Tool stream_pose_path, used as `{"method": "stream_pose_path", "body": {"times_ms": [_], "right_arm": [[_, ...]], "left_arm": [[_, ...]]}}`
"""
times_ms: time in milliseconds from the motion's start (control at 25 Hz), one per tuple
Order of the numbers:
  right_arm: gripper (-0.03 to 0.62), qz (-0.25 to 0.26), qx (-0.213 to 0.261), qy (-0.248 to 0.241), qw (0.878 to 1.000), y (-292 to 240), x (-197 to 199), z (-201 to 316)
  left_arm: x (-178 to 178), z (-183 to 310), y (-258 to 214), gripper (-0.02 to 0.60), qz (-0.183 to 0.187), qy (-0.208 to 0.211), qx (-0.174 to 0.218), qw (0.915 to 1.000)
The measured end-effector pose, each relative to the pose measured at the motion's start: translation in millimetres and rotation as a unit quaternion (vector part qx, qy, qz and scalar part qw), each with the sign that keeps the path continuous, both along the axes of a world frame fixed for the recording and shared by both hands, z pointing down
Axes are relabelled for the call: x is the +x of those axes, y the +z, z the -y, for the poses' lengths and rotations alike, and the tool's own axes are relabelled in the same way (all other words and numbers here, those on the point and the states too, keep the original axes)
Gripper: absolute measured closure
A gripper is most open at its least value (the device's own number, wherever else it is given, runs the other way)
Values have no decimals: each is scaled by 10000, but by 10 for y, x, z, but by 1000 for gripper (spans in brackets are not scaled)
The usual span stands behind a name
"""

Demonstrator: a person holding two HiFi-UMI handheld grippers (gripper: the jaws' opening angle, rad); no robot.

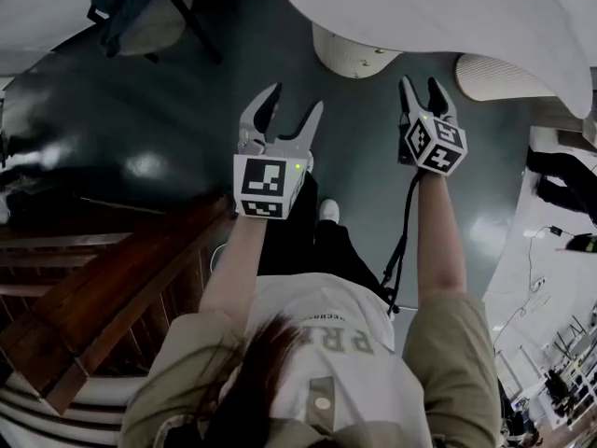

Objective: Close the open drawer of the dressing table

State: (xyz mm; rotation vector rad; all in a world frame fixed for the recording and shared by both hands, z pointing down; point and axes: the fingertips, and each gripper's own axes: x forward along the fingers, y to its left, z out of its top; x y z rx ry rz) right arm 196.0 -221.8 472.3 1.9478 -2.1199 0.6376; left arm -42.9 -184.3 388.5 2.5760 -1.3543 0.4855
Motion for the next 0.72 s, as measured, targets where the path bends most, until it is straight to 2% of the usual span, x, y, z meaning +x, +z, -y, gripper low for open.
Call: {"method": "stream_pose_path", "body": {"times_ms": [120,240,400,600,720], "right_arm": [[346,-117,279,-23,9995,-441,-24,-194],[385,-361,403,-28,9985,-783,-66,-447],[436,-138,570,-144,9982,-1183,-213,-783],[499,-217,790,-306,9962,-1515,-325,-1177],[528,-459,940,-418,9936,-1734,-349,-1354]], "left_arm": [[-41,-47,-302,303,-89,-38,222,9997],[-71,-115,-585,350,-161,-84,403,9990],[-95,-224,-916,389,-99,-63,667,9977],[-145,-478,-1062,471,-81,-81,792,9968],[-156,-634,-1164,490,-119,-97,853,9962]]}}
